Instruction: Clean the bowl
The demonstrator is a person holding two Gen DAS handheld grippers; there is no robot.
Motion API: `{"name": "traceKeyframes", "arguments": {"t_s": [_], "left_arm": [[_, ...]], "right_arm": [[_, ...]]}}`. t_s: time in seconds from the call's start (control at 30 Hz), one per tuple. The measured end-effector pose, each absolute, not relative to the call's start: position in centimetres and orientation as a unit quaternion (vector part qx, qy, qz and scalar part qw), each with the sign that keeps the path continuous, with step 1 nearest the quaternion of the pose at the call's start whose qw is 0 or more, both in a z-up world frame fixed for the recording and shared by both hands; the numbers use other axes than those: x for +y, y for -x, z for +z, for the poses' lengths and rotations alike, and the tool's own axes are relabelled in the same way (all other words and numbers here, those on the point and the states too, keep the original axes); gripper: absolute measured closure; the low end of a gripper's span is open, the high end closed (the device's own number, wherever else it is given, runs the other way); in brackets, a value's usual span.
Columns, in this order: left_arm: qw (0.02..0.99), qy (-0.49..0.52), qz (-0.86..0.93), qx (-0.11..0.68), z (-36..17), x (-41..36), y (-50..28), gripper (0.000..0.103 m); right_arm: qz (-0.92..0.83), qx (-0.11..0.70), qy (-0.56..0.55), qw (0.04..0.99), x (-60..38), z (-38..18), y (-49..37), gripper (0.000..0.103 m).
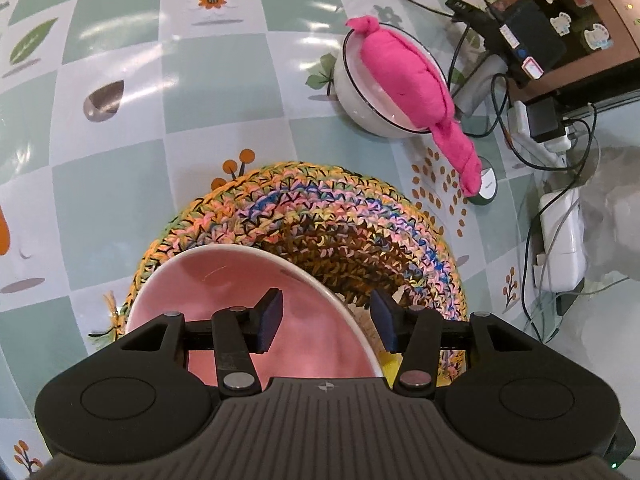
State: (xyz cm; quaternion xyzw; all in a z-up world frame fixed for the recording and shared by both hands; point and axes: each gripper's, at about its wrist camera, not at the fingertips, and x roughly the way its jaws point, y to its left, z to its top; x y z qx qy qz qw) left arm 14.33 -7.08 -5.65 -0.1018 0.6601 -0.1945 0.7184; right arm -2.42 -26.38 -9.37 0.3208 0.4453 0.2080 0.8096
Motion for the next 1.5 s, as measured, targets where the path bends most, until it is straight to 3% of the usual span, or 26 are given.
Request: {"name": "traceKeyframes", "arguments": {"t_s": [0.23,0.33,0.97,1.5], "left_arm": [[0.713,0.101,-0.2,0.665,-6.2,-7.2,-14.2,0.056],[0.709,0.115,-0.205,0.665,-6.3,-7.1,-14.1,0.064],[0.748,0.107,-0.253,0.604,-3.9,-6.7,-10.9,0.084],[0.782,0.1,-0.278,0.55,-1.9,-7.2,-8.8,0.094]], "right_arm": [[0.208,0.445,-0.32,0.81,-26.3,-9.3,2.4,0.08],[0.209,0.446,-0.319,0.81,-26.3,-9.1,2.4,0.08],[0.213,0.442,-0.313,0.813,-26.0,-9.1,2.6,0.08],[0.203,0.426,-0.318,0.822,-26.6,-8.7,2.7,0.08]]}}
